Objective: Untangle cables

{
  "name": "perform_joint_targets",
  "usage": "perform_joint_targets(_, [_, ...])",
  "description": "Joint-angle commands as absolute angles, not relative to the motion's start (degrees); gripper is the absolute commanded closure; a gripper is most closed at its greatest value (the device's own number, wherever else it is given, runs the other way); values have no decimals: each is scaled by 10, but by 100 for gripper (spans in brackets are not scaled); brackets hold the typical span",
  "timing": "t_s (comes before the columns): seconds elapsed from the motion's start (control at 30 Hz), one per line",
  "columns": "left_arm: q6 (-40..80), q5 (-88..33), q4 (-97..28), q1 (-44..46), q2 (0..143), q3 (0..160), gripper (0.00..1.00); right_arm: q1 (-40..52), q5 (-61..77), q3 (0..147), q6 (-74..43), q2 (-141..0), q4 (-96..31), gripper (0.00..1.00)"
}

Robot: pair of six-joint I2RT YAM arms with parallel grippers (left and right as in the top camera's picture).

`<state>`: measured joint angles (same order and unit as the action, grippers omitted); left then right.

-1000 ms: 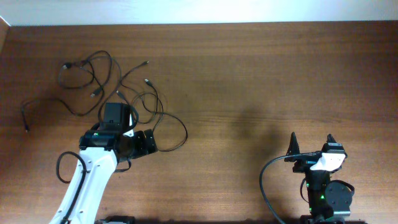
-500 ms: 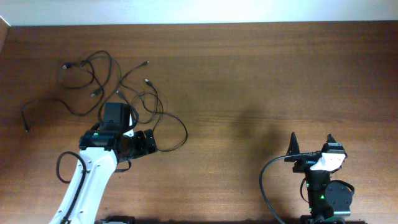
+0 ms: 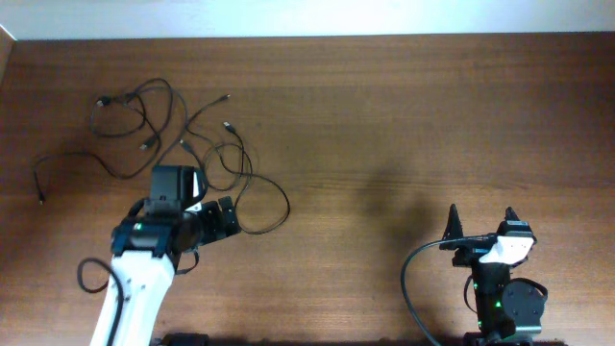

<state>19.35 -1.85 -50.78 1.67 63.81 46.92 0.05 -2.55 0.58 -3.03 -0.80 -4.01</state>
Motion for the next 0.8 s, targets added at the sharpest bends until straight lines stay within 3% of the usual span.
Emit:
perform_joint_targets(0.0, [199,-11,-506,13,613,462,1,4,-28,3,-35,-2,-44,2])
perform_joint_targets(0.4, [159,-22,-235,13,585,382,1,4,-28,3,-35,-2,-44,2])
perform_joint_targets(0.77, [123,-88,110,13,550,215,1,4,-28,3,-35,-2,-44,1])
